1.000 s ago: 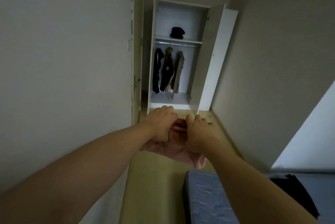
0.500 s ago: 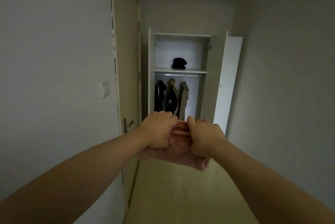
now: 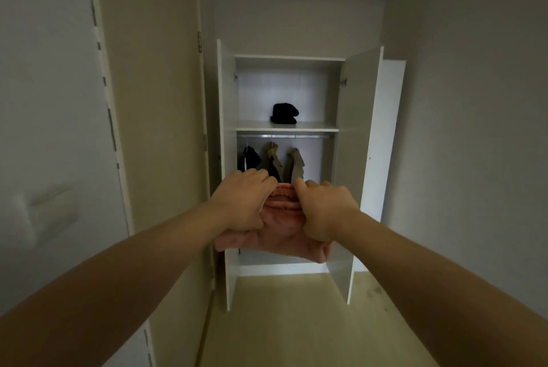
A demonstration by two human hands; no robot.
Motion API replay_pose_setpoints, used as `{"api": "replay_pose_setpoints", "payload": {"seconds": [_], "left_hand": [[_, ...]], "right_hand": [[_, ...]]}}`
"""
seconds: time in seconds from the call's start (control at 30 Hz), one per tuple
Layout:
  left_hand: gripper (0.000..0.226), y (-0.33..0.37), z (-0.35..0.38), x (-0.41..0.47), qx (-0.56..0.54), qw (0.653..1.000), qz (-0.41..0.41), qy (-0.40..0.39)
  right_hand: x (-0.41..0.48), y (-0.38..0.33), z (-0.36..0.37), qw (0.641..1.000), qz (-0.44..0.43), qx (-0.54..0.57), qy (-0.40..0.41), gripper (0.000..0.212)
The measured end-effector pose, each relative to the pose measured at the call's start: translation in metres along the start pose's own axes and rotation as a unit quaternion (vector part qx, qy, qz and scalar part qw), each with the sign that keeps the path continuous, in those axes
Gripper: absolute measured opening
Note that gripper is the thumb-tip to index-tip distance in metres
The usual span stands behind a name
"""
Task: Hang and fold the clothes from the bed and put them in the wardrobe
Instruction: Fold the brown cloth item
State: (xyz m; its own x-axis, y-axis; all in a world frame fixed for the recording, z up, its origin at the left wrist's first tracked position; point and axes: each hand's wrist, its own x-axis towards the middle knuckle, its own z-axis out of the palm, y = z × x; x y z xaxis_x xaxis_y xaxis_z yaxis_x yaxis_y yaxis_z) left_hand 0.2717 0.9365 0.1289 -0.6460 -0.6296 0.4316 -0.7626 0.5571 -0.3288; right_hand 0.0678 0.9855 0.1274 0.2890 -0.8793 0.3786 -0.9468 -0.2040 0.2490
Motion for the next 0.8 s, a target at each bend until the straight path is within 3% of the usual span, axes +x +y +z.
{"api": "replay_pose_setpoints", "payload": {"seconds": [0.47, 0.63, 0.8], "left_hand": [[0.05, -0.132, 0.203, 0.297, -0.03, 0.998, 0.039, 0.046], [0.052, -0.177, 0.266, 0.403, -0.007, 0.998, 0.022, 0.06], [0.062, -0.236, 0.305, 0.508, 0.019, 0.998, -0.025, 0.062]], "right_hand": [[0.283, 0.16, 0.166, 0.998, 0.062, -0.018, -0.021, 0.059], [0.386, 0.228, 0.216, 0.999, 0.038, -0.028, 0.021, 0.052], [0.506, 0.286, 0.243, 0.999, 0.021, -0.036, 0.036, 0.063]]}}
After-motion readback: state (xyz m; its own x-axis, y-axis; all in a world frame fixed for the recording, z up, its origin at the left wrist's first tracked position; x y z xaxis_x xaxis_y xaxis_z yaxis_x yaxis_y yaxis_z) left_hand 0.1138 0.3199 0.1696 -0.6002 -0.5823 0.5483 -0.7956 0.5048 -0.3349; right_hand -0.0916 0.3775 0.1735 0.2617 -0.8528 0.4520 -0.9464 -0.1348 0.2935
